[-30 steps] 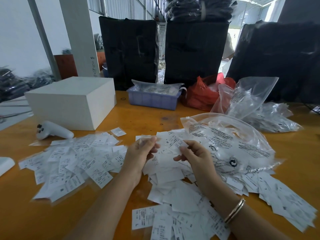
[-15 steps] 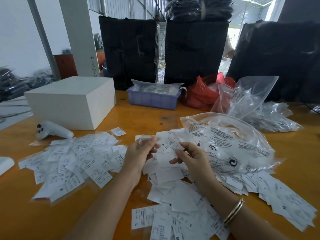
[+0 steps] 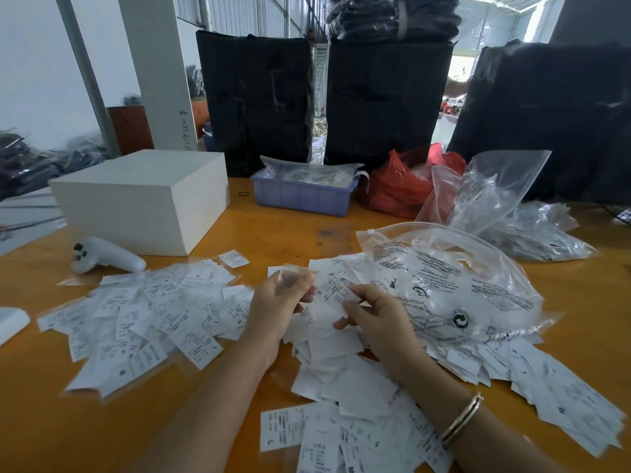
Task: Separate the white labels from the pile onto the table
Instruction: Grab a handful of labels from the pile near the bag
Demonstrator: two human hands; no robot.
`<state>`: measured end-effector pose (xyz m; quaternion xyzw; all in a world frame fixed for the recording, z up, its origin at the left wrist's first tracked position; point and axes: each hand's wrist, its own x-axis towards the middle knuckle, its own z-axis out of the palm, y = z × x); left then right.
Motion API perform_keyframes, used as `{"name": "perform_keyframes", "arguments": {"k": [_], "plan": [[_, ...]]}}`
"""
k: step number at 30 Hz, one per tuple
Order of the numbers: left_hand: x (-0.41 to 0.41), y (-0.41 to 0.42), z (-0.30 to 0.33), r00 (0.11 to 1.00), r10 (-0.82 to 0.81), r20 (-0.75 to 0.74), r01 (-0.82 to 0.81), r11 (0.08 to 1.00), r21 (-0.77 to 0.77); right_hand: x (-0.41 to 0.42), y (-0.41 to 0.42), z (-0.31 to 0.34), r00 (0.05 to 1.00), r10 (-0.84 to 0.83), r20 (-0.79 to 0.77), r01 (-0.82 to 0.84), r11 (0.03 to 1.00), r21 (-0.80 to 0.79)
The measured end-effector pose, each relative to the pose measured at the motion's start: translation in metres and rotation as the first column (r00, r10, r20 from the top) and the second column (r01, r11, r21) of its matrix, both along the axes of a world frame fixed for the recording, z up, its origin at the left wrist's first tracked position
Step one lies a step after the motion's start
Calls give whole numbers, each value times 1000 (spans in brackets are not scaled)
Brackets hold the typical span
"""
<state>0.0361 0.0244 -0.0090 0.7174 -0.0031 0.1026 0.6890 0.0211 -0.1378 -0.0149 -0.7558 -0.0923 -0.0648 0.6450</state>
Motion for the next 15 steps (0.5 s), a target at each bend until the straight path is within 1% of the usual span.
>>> {"name": "perform_keyframes", "arguments": {"k": [4, 8, 11, 13, 15], "plan": [[-3, -1, 2, 1000, -25, 2, 25, 998, 65, -1, 1, 1, 1000, -18, -1, 18, 1000, -24], [-7, -2, 6, 995, -96, 10, 95, 994, 50, 0, -2, 0, 998, -55, -21, 54, 997, -56], [-6, -2, 4, 995, -97, 9, 97, 993, 74, -3, -1, 3, 999, -36, 9, 37, 997, -73], [-4, -3, 2, 995, -100, 10, 98, 989, 114, -6, 0, 3, 999, -2, 43, 7, 994, -111], [-4, -3, 1, 996, -89, -6, 89, 989, 120, -7, 0, 3, 998, 16, 54, -8, 990, -138]]}}
